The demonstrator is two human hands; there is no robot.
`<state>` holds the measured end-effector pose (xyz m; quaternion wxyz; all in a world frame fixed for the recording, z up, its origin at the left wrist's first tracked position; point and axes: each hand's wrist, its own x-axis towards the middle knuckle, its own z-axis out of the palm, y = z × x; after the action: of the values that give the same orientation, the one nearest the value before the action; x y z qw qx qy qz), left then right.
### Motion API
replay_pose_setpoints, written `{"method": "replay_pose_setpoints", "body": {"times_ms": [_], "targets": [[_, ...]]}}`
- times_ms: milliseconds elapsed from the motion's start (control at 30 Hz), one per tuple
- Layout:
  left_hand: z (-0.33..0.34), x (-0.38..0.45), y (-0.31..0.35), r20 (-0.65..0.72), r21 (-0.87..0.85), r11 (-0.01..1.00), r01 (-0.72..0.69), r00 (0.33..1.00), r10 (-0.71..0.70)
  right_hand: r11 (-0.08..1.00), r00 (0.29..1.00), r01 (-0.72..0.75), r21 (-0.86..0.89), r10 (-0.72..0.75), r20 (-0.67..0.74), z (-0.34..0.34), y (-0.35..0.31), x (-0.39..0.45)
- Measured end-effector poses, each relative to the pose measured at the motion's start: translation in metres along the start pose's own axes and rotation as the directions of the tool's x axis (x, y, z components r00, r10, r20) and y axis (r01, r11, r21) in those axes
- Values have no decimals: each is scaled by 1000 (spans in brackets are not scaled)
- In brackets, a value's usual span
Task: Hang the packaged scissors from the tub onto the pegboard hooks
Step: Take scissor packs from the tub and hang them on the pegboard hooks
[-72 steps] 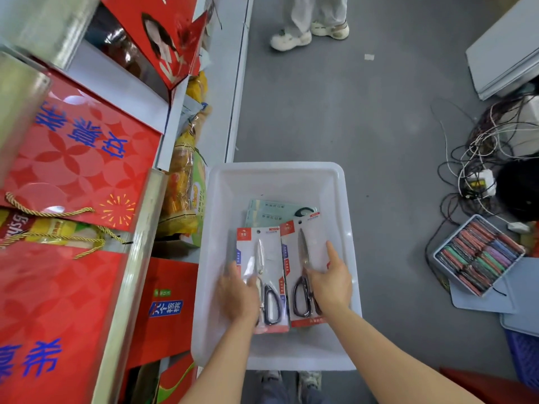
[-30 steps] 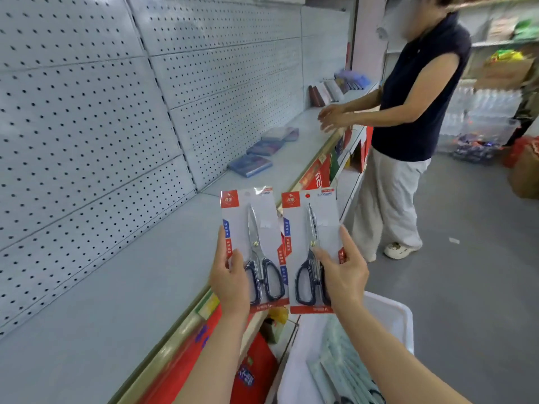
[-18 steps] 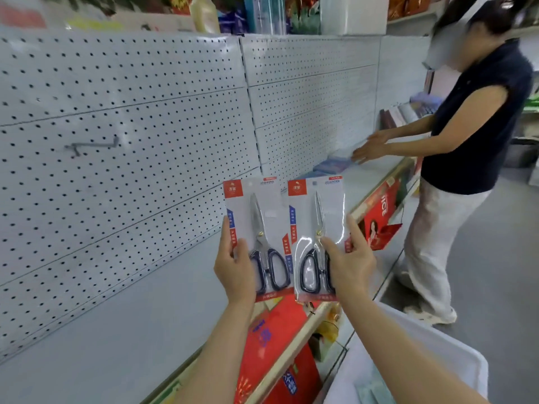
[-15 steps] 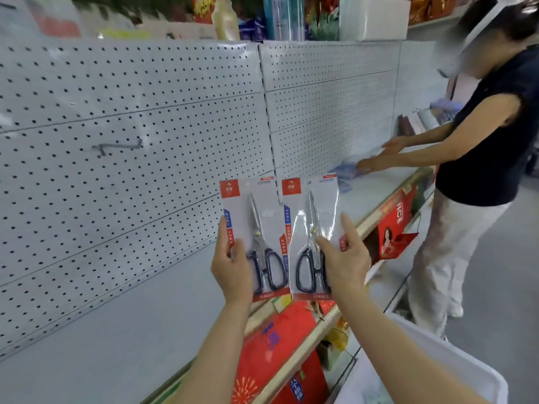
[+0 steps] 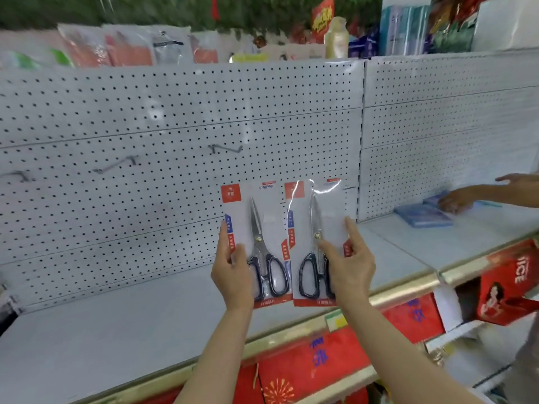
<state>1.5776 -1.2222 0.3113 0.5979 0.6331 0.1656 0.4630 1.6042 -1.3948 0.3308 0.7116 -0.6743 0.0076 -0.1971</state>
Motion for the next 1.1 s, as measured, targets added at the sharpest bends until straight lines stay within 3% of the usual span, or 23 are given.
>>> {"method": "replay_pose_setpoints", "body": {"times_ms": [567,1101], "targets": [[-111,25,39,-313,15,997,-74,947,75,989,941,-13,148,-38,337,88,-29,-58],[-172,80,71,-306,31,985,-169,937,170,972,923,19,236,-108,368,158,-69,-103]]}}
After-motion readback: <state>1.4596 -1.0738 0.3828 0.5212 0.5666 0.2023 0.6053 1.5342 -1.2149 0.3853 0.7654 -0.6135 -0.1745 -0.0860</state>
